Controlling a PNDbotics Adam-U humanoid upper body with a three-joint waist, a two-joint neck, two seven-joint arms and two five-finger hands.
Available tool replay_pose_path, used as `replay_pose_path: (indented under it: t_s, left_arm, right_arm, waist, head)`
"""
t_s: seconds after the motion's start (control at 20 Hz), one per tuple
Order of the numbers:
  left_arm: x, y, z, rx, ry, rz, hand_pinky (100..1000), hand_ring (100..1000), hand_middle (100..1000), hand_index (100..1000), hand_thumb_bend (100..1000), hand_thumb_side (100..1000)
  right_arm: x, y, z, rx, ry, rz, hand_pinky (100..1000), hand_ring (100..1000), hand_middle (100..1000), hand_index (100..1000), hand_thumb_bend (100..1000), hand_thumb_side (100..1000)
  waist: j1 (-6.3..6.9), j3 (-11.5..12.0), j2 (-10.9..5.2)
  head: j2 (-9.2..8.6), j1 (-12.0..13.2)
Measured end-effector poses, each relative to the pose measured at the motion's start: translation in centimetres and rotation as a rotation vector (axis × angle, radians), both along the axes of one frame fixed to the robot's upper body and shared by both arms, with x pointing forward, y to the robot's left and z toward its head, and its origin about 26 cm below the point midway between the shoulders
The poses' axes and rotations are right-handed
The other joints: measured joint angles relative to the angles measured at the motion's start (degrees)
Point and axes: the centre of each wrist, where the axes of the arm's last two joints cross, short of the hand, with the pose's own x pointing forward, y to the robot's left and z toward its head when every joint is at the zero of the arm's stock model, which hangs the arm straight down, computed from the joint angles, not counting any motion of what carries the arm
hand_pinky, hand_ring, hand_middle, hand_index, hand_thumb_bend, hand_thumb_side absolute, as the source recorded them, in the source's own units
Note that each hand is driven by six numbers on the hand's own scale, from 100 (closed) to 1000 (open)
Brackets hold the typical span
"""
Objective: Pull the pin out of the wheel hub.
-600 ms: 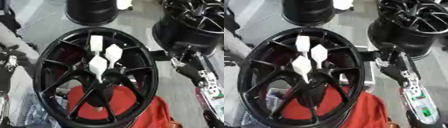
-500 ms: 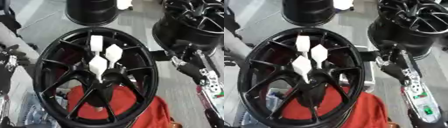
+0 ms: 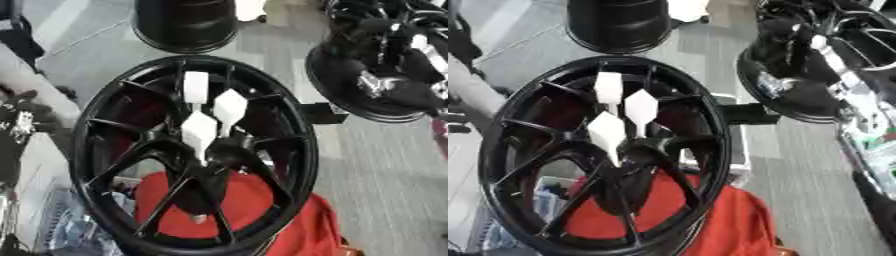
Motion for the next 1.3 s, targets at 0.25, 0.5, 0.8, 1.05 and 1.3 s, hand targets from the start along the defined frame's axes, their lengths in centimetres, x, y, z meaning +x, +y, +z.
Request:
replay_pose_path:
  t_s: [0.25, 0.5, 0.8, 1.05, 1.3]
  left_arm:
    - [0.0, -0.1, 0.0, 0.007, 0.004, -0.009, 600, 631, 601, 853, 100, 688]
    - [0.0, -0.1, -0.1, 0.009, 0.006, -0.01, 600, 631, 601, 854, 100, 687]
    - [0.0, -0.2, -0.1, 0.013, 0.006, -0.019, 601, 632, 601, 854, 100, 688]
    - [0.0, -0.2, -0.1, 0.014, 0.007, -0.021, 601, 632, 601, 854, 100, 689]
    - [0.0, -0.2, -0.1, 0.016, 0.007, -0.024, 601, 632, 600, 854, 100, 689]
  right_arm:
    - [-0.1, 2.5, 5.1, -0.279, -0.015, 0.173, 762, 829, 867, 922, 376, 237]
    - [0.5, 5.4, 7.1, -0.516, 0.033, 0.303, 797, 869, 894, 946, 329, 216]
    - [3.0, 8.9, 6.3, -0.706, 0.102, 0.364, 817, 892, 908, 943, 217, 285]
    - [4.9, 11.2, 4.5, -0.815, 0.124, 0.387, 829, 906, 921, 947, 197, 287]
    - [5.9, 13.0, 2.3, -0.881, 0.136, 0.421, 835, 920, 936, 951, 182, 293]
  waist:
    - [-0.35, 0.4, -0.22]
    - [-0.5, 0.7, -0.28]
    - [-0.52, 1.0, -0.28]
    - [-0.58, 1.3, -0.27]
    - [-0.61, 1.8, -0.15]
  head:
    - [0.0, 0.0]
    - [-0.01, 0.0]
    - [-0.06, -0.5]
    - [-0.1, -0.6]
    - [-0.27, -1.0]
